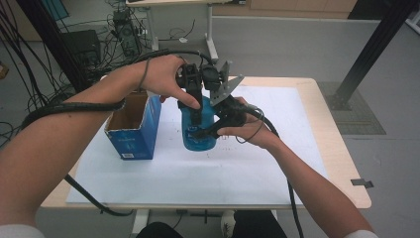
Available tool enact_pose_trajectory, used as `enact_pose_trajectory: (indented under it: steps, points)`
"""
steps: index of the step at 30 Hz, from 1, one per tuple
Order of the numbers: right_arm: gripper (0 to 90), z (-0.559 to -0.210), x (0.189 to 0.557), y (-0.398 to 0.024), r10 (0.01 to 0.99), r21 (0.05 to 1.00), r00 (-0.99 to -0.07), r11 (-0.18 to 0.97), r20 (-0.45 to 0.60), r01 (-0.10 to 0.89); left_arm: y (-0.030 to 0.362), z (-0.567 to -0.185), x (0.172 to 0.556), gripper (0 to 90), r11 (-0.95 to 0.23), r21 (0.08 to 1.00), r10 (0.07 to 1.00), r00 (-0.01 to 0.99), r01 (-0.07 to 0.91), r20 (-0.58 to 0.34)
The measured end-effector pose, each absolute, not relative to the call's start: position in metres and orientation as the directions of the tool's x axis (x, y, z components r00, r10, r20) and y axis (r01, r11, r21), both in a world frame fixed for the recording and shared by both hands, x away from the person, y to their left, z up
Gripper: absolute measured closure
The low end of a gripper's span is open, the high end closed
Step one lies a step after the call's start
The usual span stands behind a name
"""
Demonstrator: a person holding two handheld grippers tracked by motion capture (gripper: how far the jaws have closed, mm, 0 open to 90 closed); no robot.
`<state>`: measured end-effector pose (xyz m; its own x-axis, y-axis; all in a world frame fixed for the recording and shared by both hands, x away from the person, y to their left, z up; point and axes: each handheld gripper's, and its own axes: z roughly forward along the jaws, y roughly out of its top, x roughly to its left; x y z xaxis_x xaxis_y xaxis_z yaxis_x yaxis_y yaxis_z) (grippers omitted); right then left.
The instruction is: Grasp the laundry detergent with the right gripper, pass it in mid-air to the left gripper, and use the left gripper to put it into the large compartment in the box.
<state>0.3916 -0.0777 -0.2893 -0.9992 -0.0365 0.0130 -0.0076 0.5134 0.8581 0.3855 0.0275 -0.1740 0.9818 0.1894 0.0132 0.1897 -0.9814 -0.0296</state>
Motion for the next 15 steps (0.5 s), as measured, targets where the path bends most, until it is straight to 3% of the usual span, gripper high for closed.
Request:
enact_pose_trajectory:
  steps: [15]
  points:
    - [43.0, -0.2932, 0.3906, -0.0778, -0.036, 0.861, -0.999, 0.508, 0.03, 0.008, 0.027, -0.176, 0.3854, 37.4, -0.98, -0.03, 0.194, 0.981, 0.194, 0.008]
